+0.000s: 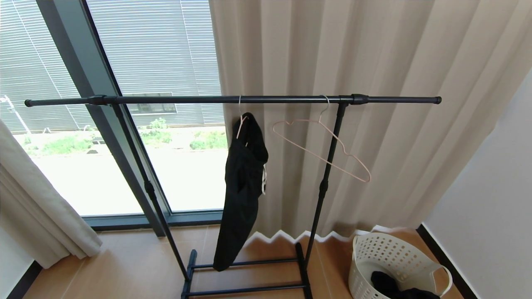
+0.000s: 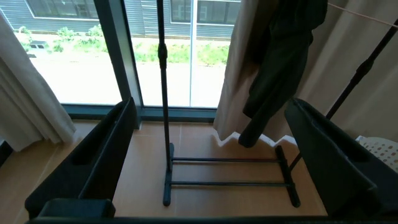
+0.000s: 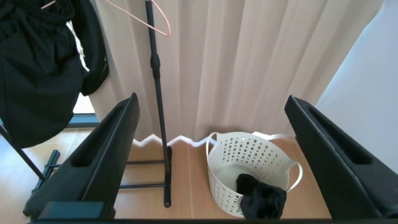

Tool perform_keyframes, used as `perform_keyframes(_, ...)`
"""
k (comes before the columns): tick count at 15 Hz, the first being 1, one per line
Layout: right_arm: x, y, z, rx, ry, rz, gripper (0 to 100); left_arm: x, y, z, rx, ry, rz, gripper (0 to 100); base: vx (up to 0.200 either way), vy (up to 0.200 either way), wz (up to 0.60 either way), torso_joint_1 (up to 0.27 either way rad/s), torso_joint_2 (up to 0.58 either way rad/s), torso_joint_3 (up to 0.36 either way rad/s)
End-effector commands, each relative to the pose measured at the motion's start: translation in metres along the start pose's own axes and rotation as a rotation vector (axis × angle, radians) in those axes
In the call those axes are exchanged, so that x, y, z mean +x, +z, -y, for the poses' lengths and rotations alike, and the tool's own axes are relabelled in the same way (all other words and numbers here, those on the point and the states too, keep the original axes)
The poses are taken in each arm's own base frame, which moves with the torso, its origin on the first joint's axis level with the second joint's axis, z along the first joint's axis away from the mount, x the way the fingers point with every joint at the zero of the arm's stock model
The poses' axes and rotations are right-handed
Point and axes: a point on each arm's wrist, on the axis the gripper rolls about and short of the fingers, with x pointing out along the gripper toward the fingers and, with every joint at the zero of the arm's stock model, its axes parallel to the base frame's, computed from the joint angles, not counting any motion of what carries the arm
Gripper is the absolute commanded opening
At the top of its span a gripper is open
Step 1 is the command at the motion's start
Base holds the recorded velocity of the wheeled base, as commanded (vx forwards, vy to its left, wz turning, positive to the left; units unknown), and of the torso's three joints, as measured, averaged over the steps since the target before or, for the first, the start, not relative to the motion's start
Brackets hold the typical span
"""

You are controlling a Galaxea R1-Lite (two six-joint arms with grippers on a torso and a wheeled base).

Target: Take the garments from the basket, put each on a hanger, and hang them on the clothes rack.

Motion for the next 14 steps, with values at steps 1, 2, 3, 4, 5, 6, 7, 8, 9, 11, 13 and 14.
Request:
perform_keyframes(1,0.0002,-0.0001,0.0,0.001,0.0,-0.003,100,0.0002,0.0,0.0,-0.001,0.0,-0.003,100,0.0,0.0,0.0,-0.115,0.29,0.144)
perform_keyframes(2,0.0002,0.0,0.0,-0.001,0.0,-0.002,100,0.0002,0.0,0.0,-0.001,0.0,-0.003,100,0.0,0.0,0.0,-0.139,0.32,0.168)
perform_keyframes(3,0.0002,0.0,0.0,-0.001,0.0,-0.002,100,0.0002,0.0,0.0,-0.001,0.0,-0.003,100,0.0,0.0,0.0,-0.139,0.33,0.168)
perform_keyframes(4,0.0002,-0.0001,0.0,-0.001,0.0,-0.003,100,0.0002,0.0,0.0,-0.001,0.0,-0.003,100,0.0,0.0,0.0,-0.139,0.32,0.168)
perform_keyframes(5,0.0002,-0.0001,0.0,-0.002,0.0,-0.003,100,0.0002,0.0,0.0,-0.001,0.0,-0.003,100,0.0,0.0,0.0,-0.144,0.33,0.168)
perform_keyframes(6,0.0002,-0.0001,0.0,-0.004,0.0,-0.003,100,0.0002,0.0,0.0,-0.001,0.0,-0.003,100,0.0,0.0,0.0,-0.149,0.34,0.188)
perform_keyframes(7,0.0002,-0.0001,0.0,-0.004,0.0,-0.003,100,0.0002,0.0,0.0,-0.001,0.0,-0.003,100,0.0,0.0,0.0,-0.154,0.34,0.173)
perform_keyframes(8,0.0002,-0.0001,0.0,-0.004,0.0,-0.003,100,0.0002,0.0,0.0,-0.001,0.0,-0.003,100,0.0,0.0,0.0,-0.159,0.34,0.188)
perform_keyframes(9,0.0002,-0.0001,0.0,-0.004,0.002,-0.003,100,0.0002,0.0,0.0,-0.001,0.0,-0.003,100,0.0,0.0,0.0,-0.149,0.34,0.193)
perform_keyframes(11,0.0002,-0.0001,0.0,-0.002,0.002,-0.003,100,0.0002,0.0,0.0001,-0.001,-0.002,-0.003,100,0.0,0.0,0.0,-0.151,0.35,0.19)
perform_keyframes(13,0.0002,-0.0001,0.0,-0.002,0.002,-0.003,100,0.0002,0.0,0.0001,-0.001,-0.003,-0.003,100,0.0,0.0,0.0,-0.156,0.35,0.2)
perform_keyframes(14,0.0002,-0.0001,0.0,-0.002,0.002,-0.003,100,0.0002,0.0,0.0001,-0.001,-0.003,-0.003,100,0.0,0.0,0.0,-0.154,0.37,0.188)
